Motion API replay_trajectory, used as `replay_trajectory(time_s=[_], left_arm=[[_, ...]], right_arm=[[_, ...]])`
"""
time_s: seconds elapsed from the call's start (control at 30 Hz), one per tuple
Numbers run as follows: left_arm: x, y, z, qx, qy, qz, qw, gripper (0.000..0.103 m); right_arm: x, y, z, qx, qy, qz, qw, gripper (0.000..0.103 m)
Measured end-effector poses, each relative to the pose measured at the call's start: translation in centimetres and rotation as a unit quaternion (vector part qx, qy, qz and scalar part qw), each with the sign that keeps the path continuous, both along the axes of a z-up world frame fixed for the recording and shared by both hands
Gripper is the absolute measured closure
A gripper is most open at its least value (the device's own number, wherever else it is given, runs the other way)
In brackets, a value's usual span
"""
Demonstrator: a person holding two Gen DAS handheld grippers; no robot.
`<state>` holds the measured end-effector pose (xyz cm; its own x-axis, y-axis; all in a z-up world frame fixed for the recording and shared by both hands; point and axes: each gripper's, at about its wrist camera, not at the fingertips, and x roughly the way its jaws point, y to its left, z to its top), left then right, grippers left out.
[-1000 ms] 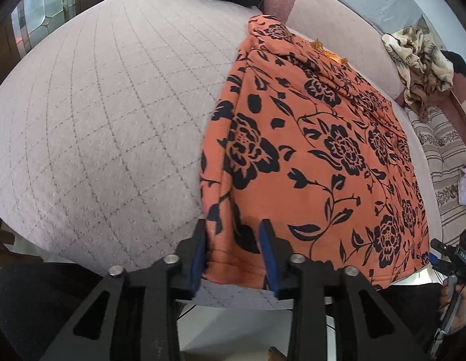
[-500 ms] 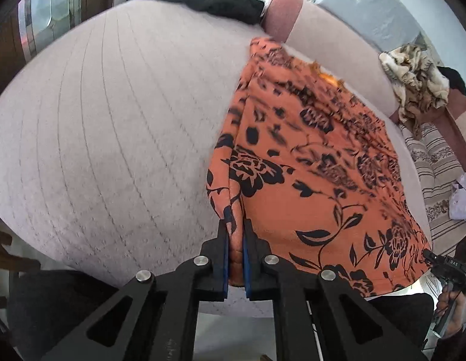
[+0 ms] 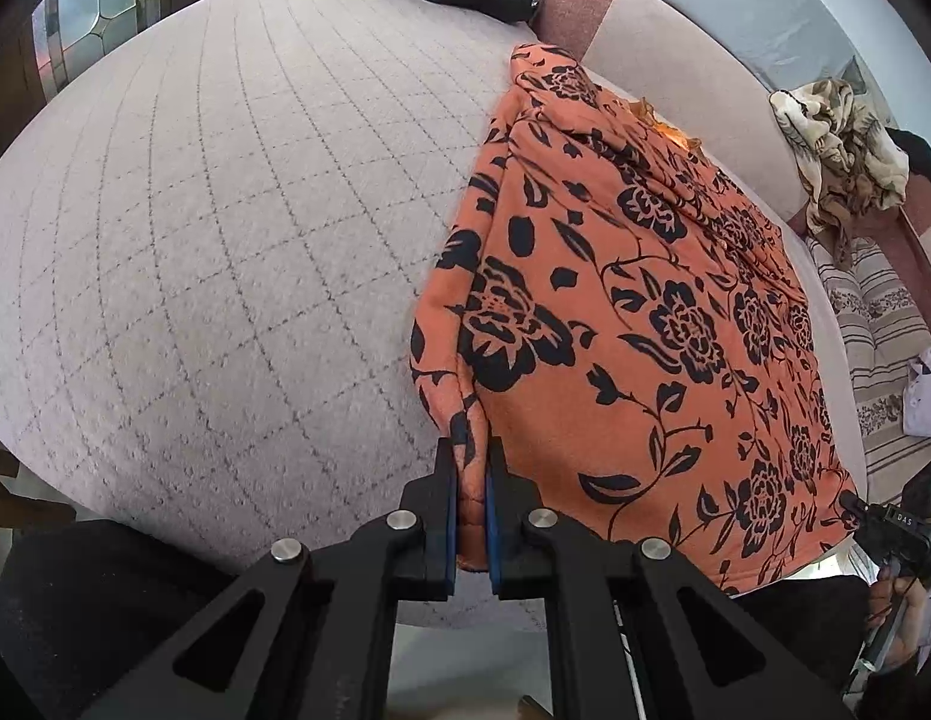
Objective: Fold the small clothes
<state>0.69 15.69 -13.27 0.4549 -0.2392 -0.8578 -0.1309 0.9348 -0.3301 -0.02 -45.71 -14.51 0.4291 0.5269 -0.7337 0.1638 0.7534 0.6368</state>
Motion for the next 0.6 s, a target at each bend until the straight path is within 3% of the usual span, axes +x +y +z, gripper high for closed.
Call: replay_trajectory(time_s=[0.13,0.27,0.3,0.43,0.6], left_arm=[[-0.3,-0.3,2.8,0.008,-0.055,-0.010,0.9984,0.096],[1.2,0.0,-0.7,0.011,0.020,0.000,0.9997,0.096],[1.4,-0.3,-0.8,0.015,0.021,-0.004,0.9997,0.096],[2.7,-1.2,2.3,0.024,-0.027,-0.030,0.9989,0.096],[8.3,-1.2,6.8,0.018,-0.081,-0.049,0.9953,0.096]], right_arm=[[-0.3,-0.7,1.5,0.018,-0.030,-0.019,0.999,0.094],[0.6,-0.5,-0.3,0.019,0.007,-0.014,1.000,0.094],[0.7,-0.6,-0.5,0.021,0.010,-0.014,1.000,0.094],[1.9,-0.8,1.2,0.032,-0.014,-0.014,0.999,0.094],[6.6,-0.5,4.6,0.057,-0.064,-0.008,0.996,0.094]])
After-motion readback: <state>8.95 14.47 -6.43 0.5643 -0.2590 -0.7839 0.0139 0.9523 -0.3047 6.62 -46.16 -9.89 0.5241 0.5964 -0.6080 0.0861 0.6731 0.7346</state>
